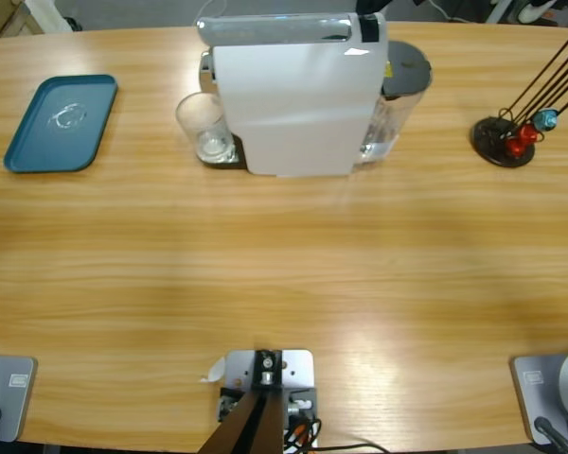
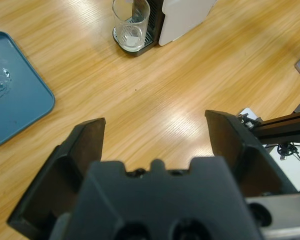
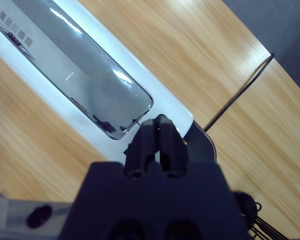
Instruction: Pour coffee
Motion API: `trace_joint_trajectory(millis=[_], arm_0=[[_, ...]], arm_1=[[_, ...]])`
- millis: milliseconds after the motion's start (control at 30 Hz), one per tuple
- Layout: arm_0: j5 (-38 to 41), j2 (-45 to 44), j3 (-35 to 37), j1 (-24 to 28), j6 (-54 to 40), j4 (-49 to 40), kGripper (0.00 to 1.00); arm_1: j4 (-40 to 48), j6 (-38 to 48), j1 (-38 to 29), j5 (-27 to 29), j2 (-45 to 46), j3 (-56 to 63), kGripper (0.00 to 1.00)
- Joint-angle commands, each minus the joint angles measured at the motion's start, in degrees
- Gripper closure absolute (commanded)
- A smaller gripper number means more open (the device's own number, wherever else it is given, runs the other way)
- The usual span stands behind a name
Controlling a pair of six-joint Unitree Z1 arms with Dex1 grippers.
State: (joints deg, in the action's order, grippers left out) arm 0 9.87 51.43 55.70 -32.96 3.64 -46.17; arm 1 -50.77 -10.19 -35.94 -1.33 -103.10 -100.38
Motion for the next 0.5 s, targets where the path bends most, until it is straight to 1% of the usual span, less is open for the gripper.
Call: trace_joint_trajectory(millis=[33, 500], arm_0=[[-0.47, 1.31, -2.00, 0.62, 0.49, 0.65, 0.128], [-0.47, 1.48, -2.02, 0.62, 0.50, 0.73, 0.124]], arm_1=[[-0.82, -0.09, -0.53, 1.25, -0.44, 0.68, 1.000], [-0.82, -0.90, 1.23, 1.40, 0.83, 2.60, 1.000]])
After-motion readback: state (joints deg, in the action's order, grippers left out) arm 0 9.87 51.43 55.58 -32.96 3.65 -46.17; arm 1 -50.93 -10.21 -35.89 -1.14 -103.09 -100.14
